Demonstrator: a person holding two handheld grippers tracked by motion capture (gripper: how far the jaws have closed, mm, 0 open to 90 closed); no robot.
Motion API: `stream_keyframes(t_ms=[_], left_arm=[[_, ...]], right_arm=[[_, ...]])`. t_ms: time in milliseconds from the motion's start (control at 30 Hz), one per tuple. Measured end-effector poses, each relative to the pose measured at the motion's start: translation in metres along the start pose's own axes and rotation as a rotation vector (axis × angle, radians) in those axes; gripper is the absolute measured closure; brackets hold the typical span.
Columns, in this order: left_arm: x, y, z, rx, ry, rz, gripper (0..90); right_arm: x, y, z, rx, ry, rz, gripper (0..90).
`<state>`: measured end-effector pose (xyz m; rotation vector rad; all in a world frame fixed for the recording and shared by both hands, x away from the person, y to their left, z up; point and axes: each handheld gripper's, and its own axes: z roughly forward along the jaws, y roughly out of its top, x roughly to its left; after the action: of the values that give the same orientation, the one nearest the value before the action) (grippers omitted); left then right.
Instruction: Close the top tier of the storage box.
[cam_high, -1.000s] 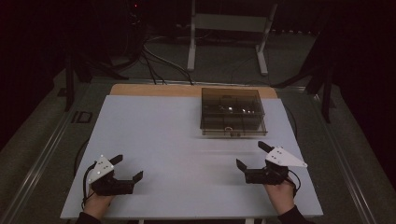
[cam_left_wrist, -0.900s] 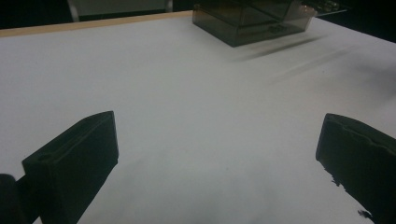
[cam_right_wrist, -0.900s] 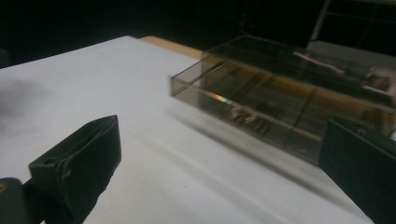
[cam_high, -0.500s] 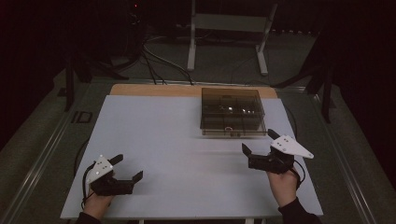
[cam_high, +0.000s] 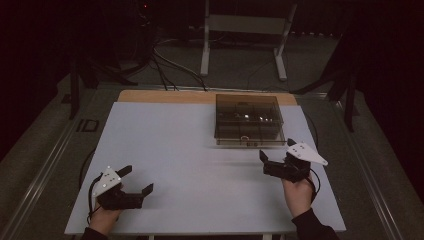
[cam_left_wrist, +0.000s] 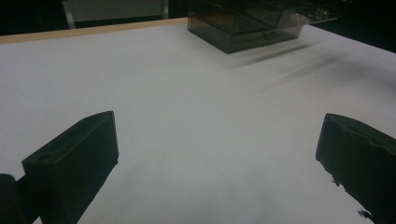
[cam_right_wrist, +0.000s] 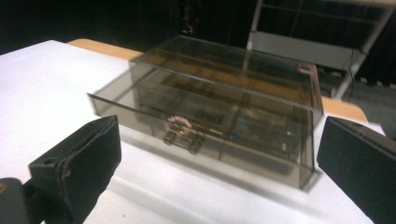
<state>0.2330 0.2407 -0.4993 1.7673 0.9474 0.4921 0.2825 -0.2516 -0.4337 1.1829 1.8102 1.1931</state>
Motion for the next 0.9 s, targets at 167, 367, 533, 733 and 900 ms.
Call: stream_keyframes(t_ms=[167, 367, 533, 733, 900], left_arm=[[0.0, 0.0, 0.0, -0.001, -0.002, -0.004, 0.0], [0.0, 0.0, 0.0, -0.003, -0.002, -0.001, 0.0], [0.002, 0.0, 0.0, 0.0, -0.002, -0.006, 0.0], [0.003, 0.0, -0.001, -0.001, -0.001, -0.008, 0.0], [0.002, 0.0, 0.0, -0.003, -0.004, -0.01, 0.0]], right_arm=[[-0.008, -0.009, 0.001, 0.033, -0.059, 0.022, 0.1], [-0.013, -0.018, 0.005, 0.072, -0.063, 0.034, 0.1], [-0.015, -0.023, 0.008, 0.092, -0.025, 0.064, 0.1], [-0.015, -0.029, 0.013, 0.149, 0.001, 0.076, 0.1], [-0.013, -0.031, 0.017, 0.195, 0.012, 0.07, 0.2]])
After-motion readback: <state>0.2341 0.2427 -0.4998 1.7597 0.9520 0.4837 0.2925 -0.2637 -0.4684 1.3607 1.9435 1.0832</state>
